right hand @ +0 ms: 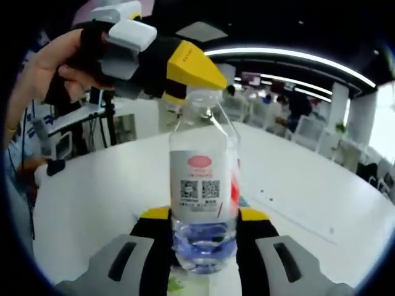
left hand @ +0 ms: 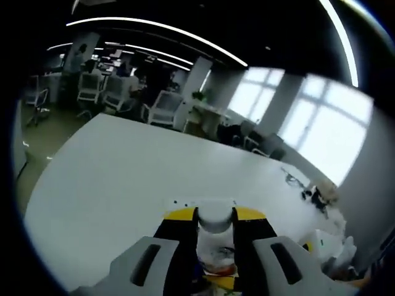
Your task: Arrange the tabletop items into an orderly group along one side of the table until the central work area is clear of visible clutter.
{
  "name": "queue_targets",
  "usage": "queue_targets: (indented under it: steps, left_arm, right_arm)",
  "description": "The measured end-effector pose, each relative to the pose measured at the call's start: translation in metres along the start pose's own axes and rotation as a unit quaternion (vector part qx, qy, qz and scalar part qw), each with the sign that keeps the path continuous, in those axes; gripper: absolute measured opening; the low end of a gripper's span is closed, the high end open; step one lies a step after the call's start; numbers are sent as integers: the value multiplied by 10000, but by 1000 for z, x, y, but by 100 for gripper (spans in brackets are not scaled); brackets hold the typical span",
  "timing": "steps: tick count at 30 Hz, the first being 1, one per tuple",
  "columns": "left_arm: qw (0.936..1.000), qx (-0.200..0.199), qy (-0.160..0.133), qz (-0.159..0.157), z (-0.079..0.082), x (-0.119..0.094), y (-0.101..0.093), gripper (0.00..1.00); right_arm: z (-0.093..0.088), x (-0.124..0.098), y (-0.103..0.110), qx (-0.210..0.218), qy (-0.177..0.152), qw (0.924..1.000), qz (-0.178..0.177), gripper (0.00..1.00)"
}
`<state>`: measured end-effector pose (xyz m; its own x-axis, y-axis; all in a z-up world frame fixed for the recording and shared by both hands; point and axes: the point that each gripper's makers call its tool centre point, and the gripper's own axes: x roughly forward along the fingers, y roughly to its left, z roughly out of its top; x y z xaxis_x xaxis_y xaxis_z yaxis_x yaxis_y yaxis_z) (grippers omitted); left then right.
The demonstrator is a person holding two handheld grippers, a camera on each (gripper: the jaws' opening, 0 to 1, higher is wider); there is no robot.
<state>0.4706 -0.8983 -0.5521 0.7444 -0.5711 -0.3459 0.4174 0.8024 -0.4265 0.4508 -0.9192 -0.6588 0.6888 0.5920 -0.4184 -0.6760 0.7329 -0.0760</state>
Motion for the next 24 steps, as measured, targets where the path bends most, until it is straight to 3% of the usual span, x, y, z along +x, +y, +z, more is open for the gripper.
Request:
queue_targets:
  steps: [4, 8, 15, 24]
  left_arm:
    - [9998, 9, -52, 193, 2, -21, 12, 20]
    - [9990, -43, -141, 431, 12, -37, 38, 20]
    - [9954, 27, -248, 926, 11, -67, 65, 20]
    - [9890, -202, -396, 1407, 15, -85, 103, 20]
  right_arm:
    - [10, 11, 21, -19, -97, 9996, 246, 36]
    - [19, 23, 43, -75, -234, 9984, 513, 36]
    - [29, 49, 82, -101, -421, 9928, 1119, 36]
    - [33, 76, 112, -201, -488, 9848, 1653, 36]
